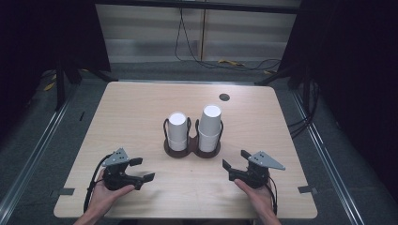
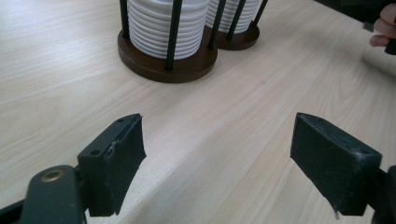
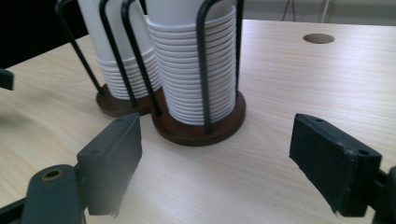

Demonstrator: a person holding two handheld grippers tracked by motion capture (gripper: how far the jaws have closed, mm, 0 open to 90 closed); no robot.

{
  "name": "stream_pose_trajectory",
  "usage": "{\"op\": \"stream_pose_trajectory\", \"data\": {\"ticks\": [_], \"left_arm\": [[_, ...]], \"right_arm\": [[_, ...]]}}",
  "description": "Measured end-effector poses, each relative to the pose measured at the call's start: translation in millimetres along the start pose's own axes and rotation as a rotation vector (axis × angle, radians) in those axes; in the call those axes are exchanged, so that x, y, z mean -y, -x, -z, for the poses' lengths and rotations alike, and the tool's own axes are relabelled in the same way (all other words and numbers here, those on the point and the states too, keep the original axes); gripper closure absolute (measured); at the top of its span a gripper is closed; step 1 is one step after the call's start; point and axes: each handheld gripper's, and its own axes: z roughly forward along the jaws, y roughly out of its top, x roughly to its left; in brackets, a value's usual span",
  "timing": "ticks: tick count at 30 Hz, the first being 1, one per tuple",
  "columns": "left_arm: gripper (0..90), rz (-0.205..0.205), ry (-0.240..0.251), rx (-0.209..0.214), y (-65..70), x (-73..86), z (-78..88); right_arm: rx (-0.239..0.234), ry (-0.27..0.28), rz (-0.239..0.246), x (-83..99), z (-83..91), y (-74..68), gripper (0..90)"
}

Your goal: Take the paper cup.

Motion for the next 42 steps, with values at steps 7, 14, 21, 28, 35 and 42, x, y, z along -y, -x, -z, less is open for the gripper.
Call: {"op": "stream_pose_trajectory", "data": {"ticks": [7,14,21,28,35,42], "left_arm": [[18.0,-0.006,-0.010,0.004,2.7,-1.8,-3.9],[18.0,-0.036,0.031,0.020,5.8,-18.2,-5.4],[20.0,-0.061,0.072,0.011,6.2,-37.9,-3.0],[17.5,-0.064,0.124,0.033,8.5,-53.5,6.2],[17.6,-0.102,0.097,0.037,4.3,-67.4,-0.2],[20.7,-0.109,0.088,0.042,3.2,-81.1,-2.8]], "right_arm": [[-0.028,-0.013,0.005,0.6,-2.2,-1.8,14.4],[-0.072,-0.051,0.029,2.7,-7.4,-2.4,13.6],[-0.105,-0.073,0.057,-1.2,-5.3,-6.5,15.2],[-0.135,-0.108,0.105,-2.8,1.2,-11.5,14.4],[-0.141,-0.069,0.082,-2.8,9.5,-5.9,14.0],[-0.143,-0.086,0.057,1.6,4.6,-1.1,13.8]]}}
